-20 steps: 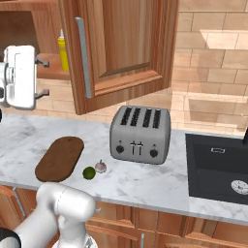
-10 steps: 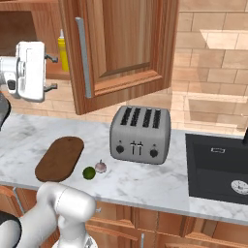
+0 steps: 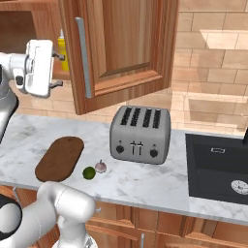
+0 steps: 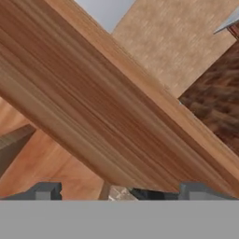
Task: Open the cabinet. Place the bowl and condiment on the counter. Then place the lime and garlic on the cutting board.
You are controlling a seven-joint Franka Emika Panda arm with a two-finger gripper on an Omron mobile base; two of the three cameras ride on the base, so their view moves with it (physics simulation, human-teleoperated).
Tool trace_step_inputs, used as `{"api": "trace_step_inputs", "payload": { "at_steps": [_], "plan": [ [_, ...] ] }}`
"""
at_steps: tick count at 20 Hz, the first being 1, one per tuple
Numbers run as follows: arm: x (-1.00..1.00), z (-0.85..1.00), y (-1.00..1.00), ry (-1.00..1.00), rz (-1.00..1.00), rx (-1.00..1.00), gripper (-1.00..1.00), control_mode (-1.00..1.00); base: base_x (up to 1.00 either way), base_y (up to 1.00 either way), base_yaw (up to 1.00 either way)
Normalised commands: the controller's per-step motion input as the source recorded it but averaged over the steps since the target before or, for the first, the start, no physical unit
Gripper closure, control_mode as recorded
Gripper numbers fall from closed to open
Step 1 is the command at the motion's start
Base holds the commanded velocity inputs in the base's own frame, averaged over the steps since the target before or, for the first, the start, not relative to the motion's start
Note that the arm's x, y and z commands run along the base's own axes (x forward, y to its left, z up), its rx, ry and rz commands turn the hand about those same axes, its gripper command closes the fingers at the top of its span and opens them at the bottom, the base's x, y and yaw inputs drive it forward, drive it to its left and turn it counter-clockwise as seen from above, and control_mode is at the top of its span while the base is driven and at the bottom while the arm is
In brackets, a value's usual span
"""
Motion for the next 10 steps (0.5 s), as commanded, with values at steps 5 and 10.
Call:
{"api": "trace_step_inputs", "payload": {
  "at_steps": [5,10],
  "plan": [
    [0.01,0.00,-0.17,-0.01,-0.15,0.00,-1.00,-1.00,0.00,0.00,0.00],
    [0.00,0.00,-0.29,-0.04,-0.18,0.00,-1.00,-1.00,0.00,0.00,0.00]
  ]
}}
